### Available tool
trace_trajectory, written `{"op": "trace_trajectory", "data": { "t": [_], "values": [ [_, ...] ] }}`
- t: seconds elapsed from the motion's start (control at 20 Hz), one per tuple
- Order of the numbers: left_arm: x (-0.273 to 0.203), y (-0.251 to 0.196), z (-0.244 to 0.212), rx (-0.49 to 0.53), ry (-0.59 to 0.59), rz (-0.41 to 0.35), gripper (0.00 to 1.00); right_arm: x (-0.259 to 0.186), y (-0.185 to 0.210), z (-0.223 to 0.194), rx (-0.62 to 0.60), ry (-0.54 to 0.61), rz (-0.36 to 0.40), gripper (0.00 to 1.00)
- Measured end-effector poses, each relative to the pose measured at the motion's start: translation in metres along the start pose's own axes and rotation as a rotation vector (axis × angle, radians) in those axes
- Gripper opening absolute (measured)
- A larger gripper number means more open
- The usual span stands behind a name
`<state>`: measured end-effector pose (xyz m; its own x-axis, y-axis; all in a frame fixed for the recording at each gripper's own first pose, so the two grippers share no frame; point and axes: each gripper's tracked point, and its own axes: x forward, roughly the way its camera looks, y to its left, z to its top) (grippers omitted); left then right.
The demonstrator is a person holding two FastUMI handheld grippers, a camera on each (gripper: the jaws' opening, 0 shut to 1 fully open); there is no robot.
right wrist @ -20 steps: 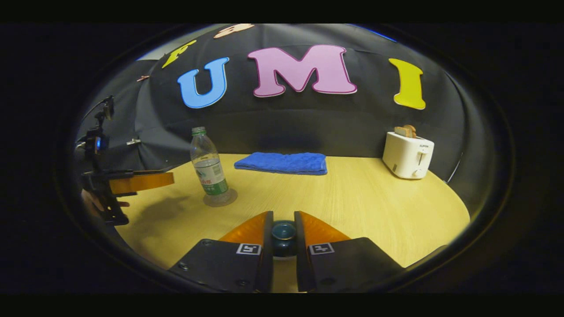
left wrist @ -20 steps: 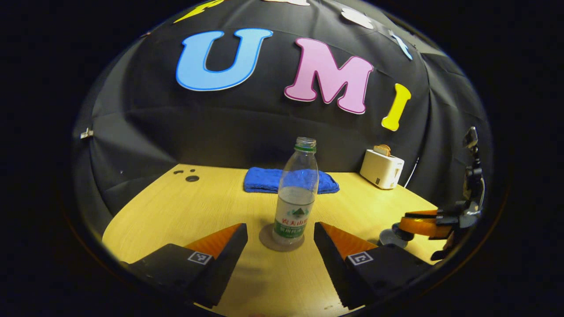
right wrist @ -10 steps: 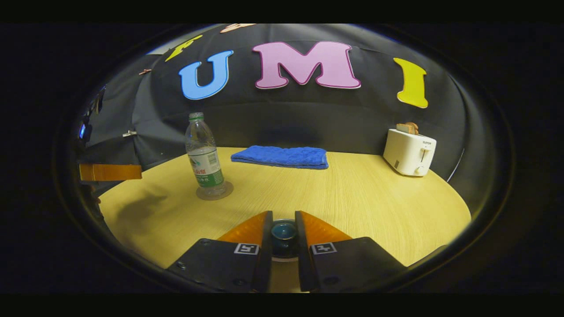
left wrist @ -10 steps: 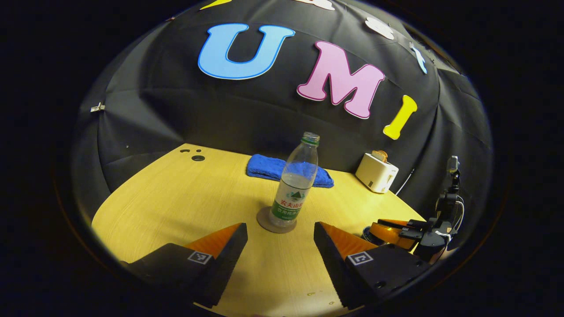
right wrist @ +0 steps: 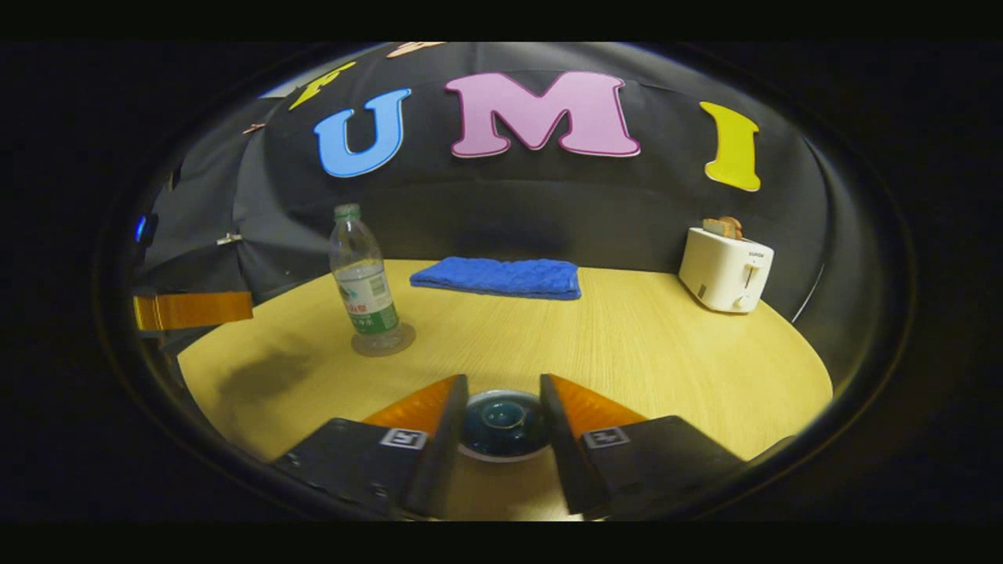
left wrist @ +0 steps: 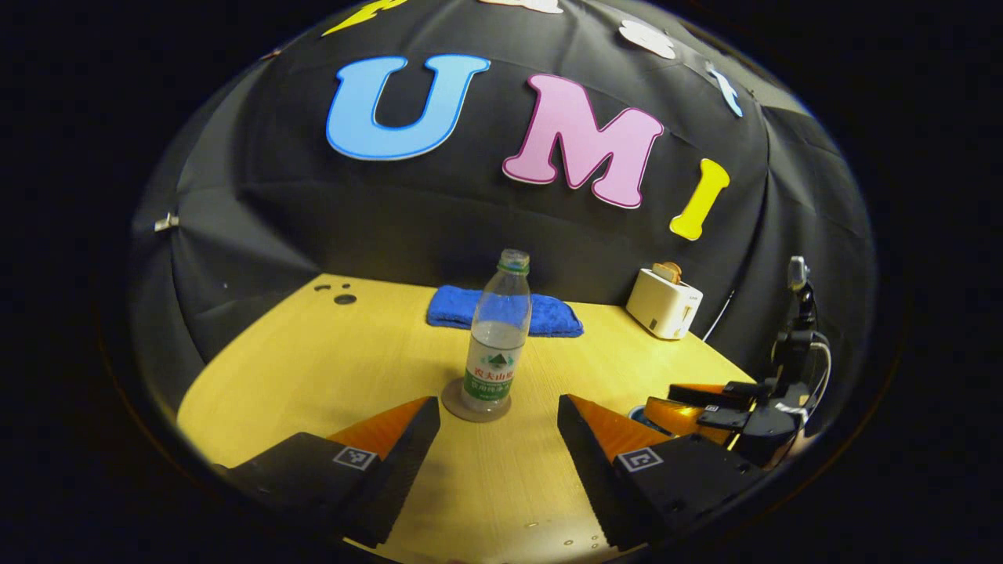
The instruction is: Open the teacup lid with one hand, grasp the water bottle and pour water into the teacup with the other hand; after pouring, place the water bottle on the coaster and then close the teacup lid.
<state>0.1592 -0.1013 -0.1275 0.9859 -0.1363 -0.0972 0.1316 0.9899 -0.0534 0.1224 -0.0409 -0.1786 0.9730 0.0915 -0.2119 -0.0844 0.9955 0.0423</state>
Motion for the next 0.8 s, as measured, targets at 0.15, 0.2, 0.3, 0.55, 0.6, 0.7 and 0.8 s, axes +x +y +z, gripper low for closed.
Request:
{"op": "trace_trajectory", "data": {
  "t": [0.15,0.2,0.3,0.55,0.6,0.7,0.8],
  "values": [
    [-0.017,-0.006,0.036,0.028,-0.041,0.051,0.96,-0.024,-0.007,0.05,-0.046,-0.047,-0.004,0.94],
    [-0.025,-0.009,0.048,0.039,-0.056,0.069,0.96,-0.034,-0.01,0.067,-0.053,-0.067,-0.012,0.99],
    [-0.045,-0.014,0.075,0.072,-0.093,0.123,0.95,-0.057,-0.017,0.103,-0.058,-0.114,-0.029,1.0],
    [-0.103,-0.036,0.132,0.184,-0.194,0.227,0.95,-0.116,-0.027,0.16,-0.024,-0.192,-0.042,1.0],
    [-0.117,-0.038,0.141,0.186,-0.217,0.256,0.95,-0.127,-0.028,0.167,-0.025,-0.201,-0.038,1.0],
    [-0.136,-0.055,0.145,0.166,-0.235,0.254,0.94,-0.152,-0.033,0.178,-0.052,-0.227,-0.053,1.0],
    [-0.149,-0.064,0.137,0.141,-0.226,0.252,0.94,-0.172,-0.032,0.179,-0.065,-0.242,-0.066,1.0]
  ]
}}
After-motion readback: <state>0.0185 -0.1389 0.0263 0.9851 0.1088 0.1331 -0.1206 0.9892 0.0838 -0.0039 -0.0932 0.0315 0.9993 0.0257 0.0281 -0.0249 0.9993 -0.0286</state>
